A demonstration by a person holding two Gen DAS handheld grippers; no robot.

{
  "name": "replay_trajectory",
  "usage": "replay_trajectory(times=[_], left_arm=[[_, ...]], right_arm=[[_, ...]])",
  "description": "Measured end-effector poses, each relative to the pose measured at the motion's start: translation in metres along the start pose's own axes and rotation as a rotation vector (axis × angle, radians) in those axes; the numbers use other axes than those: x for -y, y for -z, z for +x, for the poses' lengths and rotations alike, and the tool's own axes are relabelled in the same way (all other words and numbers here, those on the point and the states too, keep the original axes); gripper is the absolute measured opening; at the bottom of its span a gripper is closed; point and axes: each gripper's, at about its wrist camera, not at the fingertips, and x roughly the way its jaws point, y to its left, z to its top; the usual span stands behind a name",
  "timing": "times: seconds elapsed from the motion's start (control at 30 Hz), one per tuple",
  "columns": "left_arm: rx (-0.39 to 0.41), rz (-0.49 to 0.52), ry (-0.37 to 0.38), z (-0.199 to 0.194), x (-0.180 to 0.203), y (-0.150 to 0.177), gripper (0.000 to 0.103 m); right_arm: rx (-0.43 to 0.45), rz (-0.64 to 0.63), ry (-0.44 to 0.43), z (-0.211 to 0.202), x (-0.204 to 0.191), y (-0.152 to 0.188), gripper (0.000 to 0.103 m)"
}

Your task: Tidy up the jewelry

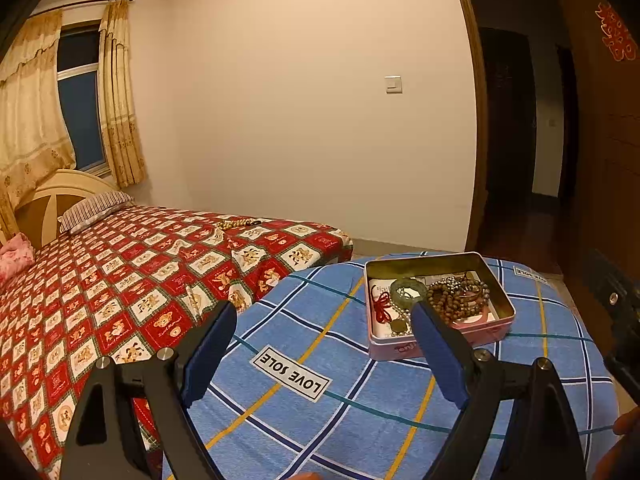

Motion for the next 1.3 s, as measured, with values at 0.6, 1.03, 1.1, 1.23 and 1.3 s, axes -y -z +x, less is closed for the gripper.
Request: replay_trajectory(times=[0.6, 1.03, 1.1, 1.23, 1.3], left_arm=[[0.065, -0.013, -0.04, -0.0039, -0.0045, -0.0006, 0.089], [0.03, -0.013, -0.017, 0.0013, -0.0025, 0.0007, 0.089], [0.024, -0.011, -0.024, 0.0019, -0.0018, 0.0015, 0.089], [0.012, -0.016, -0.019, 0.0038, -0.0034, 0.0026, 0.089], [0.004, -0.009, -0.024, 0.0053, -0.0029, 0.0031, 0.089]], right_arm=[[0.024, -0.01, 0.017, -0.0036, 0.0002, -0.0009, 0.103], [0.015, -0.009, 0.013, -0.0037, 0.0001, 0.0008, 0.103], [0.01, -0.008, 0.011, -0.0028, -0.0006, 0.0007, 0.103], [0.0, -0.013, 0.011, -0.0024, -0.0025, 0.0023, 0.103], [-0.002, -0.014, 0.012, -0.0019, -0.0024, 0.003, 0.103]])
